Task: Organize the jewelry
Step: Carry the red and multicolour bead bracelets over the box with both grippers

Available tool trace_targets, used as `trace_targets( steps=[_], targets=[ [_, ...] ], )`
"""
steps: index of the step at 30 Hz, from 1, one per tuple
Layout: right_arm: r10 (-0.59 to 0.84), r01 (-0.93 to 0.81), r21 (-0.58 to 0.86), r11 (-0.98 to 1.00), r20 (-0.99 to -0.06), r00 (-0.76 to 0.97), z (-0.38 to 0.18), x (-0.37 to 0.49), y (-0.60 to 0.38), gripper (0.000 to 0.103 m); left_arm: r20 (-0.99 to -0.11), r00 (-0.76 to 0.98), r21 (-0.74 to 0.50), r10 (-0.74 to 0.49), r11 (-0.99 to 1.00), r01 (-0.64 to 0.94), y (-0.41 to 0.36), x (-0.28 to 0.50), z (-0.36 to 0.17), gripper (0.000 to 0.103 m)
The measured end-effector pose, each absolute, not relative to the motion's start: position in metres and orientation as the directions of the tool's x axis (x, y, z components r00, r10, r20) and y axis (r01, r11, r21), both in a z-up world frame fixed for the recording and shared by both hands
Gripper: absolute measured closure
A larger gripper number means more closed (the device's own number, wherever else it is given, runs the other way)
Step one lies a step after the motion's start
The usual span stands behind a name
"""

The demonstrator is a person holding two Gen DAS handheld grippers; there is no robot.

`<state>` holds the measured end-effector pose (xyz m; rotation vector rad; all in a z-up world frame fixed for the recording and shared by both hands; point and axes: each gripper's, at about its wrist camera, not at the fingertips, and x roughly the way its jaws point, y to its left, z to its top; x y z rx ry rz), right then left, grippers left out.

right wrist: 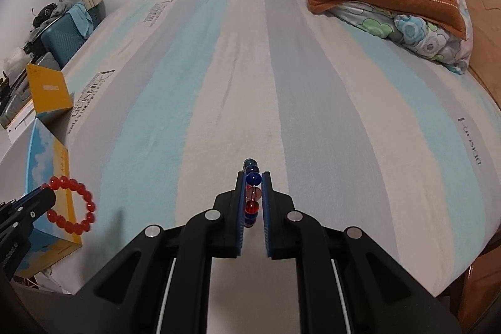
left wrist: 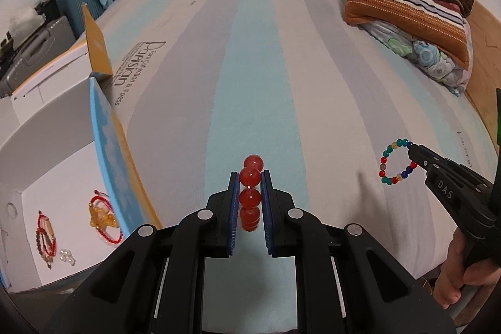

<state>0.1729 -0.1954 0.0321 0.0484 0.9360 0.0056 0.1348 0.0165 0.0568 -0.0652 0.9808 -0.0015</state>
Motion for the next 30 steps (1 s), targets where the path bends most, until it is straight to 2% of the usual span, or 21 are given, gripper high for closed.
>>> trace_targets(
  steps=[14,21,30],
  targets=[
    [0.026,-0.019,0.018,1.000,-0.756,0.654,0.059,0.153,-0.145,0.094,-0.806,0.592,-0.069,-0.027,0.996,-0.049,0.051,0.115,0.086,0.090],
    [0.103,-0.095,0.053,0.994,-0.735,0.670,0.070,0.147,-0.093,0.094,-0.790,0.613,-0.071,0.010,0.992,-0.108,0.092,0.096,0.101,0.090],
    [0.186,-0.232,0.027,0.972,-0.693,0.697,0.097,0.128,-0.002,0.094,-0.773,0.630,-0.073,0.077,0.975,-0.209,0.159,0.069,0.115,0.090]
  ],
)
